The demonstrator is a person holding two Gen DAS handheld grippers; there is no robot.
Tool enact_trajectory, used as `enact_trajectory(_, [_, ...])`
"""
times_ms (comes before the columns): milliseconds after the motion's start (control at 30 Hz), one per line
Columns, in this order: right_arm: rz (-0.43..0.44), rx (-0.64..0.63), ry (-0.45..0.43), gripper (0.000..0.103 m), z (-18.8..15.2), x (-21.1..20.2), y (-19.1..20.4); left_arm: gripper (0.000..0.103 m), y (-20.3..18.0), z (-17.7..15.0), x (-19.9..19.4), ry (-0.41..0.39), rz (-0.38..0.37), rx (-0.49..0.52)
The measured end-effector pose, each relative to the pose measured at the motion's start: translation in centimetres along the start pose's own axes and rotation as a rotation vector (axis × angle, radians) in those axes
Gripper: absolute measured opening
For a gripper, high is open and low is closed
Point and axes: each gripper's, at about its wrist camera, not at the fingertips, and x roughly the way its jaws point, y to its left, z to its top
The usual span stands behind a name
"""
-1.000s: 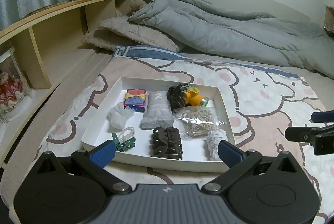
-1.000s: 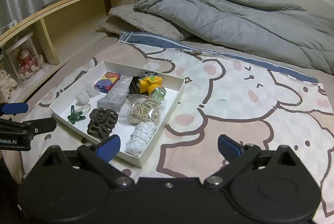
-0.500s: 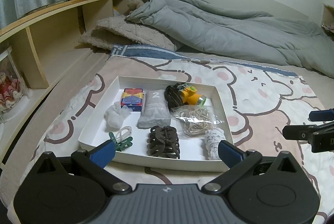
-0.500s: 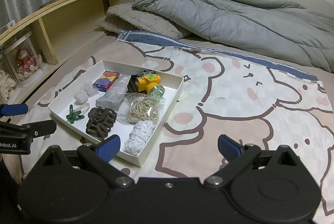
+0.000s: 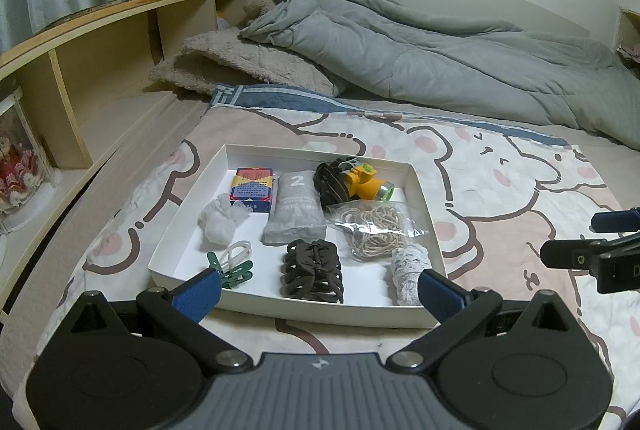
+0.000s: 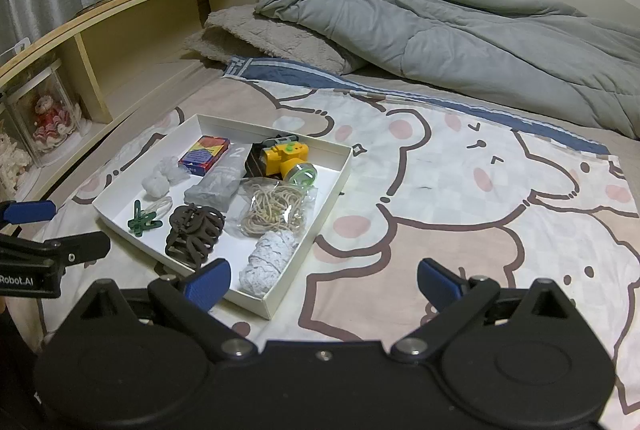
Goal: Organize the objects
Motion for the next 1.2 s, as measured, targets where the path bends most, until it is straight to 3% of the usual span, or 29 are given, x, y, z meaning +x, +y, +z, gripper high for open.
enact_trajectory(1200, [0.006,0.001,0.000,0.101,-0.05,-0.09,0.07,0.103,-0.14,-0.18,0.00,0.004,0.001,0.002])
